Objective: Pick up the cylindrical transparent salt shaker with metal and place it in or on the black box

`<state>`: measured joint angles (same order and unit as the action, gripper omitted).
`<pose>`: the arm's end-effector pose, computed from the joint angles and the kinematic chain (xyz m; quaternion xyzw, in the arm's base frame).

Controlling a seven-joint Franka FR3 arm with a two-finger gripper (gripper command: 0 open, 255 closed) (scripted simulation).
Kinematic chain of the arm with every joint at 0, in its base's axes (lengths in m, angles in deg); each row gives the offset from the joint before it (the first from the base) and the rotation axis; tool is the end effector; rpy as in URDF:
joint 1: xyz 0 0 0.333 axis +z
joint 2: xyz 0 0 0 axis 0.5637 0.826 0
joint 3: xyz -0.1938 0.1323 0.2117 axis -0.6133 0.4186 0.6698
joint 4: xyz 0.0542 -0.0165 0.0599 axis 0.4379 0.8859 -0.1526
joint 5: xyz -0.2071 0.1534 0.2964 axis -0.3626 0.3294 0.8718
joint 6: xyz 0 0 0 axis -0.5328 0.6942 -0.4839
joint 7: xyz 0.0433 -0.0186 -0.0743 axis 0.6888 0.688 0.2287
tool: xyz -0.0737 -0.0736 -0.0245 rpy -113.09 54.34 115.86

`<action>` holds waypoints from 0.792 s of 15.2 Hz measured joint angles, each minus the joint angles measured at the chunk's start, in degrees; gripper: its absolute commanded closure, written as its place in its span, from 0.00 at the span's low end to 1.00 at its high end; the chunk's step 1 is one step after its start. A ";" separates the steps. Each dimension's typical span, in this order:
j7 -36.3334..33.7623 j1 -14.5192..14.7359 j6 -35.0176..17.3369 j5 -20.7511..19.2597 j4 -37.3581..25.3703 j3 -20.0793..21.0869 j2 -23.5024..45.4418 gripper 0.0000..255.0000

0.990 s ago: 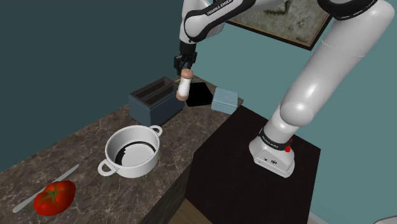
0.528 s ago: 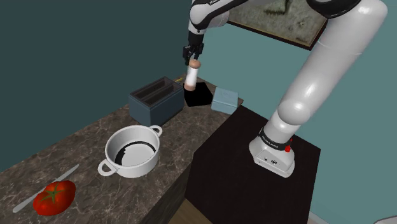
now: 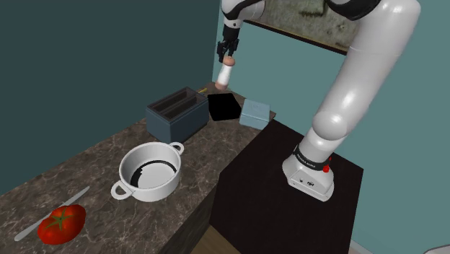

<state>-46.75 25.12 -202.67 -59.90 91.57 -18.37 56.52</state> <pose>0.5769 -0.1577 0.4158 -0.9994 0.0058 -0.0333 0.0050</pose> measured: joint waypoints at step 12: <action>6.15 -3.58 -0.19 2.00 -7.52 -1.72 8.08 1.00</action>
<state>-40.60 21.54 -202.86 -57.90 84.06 -20.08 64.60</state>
